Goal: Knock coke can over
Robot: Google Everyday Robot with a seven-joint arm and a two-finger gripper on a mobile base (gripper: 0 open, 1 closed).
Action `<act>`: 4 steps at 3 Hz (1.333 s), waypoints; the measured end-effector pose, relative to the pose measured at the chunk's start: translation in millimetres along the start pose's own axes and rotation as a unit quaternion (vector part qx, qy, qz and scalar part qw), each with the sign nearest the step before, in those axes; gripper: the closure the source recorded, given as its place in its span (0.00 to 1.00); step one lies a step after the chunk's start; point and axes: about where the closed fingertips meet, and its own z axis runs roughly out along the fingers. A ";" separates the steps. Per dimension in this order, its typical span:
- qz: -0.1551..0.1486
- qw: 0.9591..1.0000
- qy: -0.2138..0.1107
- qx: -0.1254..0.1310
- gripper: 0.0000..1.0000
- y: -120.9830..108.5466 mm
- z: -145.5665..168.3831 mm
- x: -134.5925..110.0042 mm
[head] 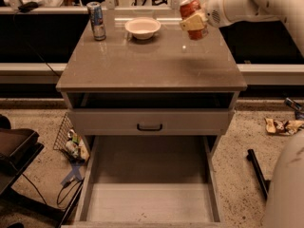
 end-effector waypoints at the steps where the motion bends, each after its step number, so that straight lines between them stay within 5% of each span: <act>1: -0.006 0.997 0.078 -0.014 1.00 -5.0 -18.4 29.7; 2: -0.006 0.991 0.127 -0.031 1.00 -3.6 -32.0 53.8; 4: -0.082 0.963 0.243 -0.080 1.00 16.2 -31.2 109.9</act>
Offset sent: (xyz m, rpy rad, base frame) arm -0.0488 -0.0784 -0.0382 -0.2552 0.2920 0.0034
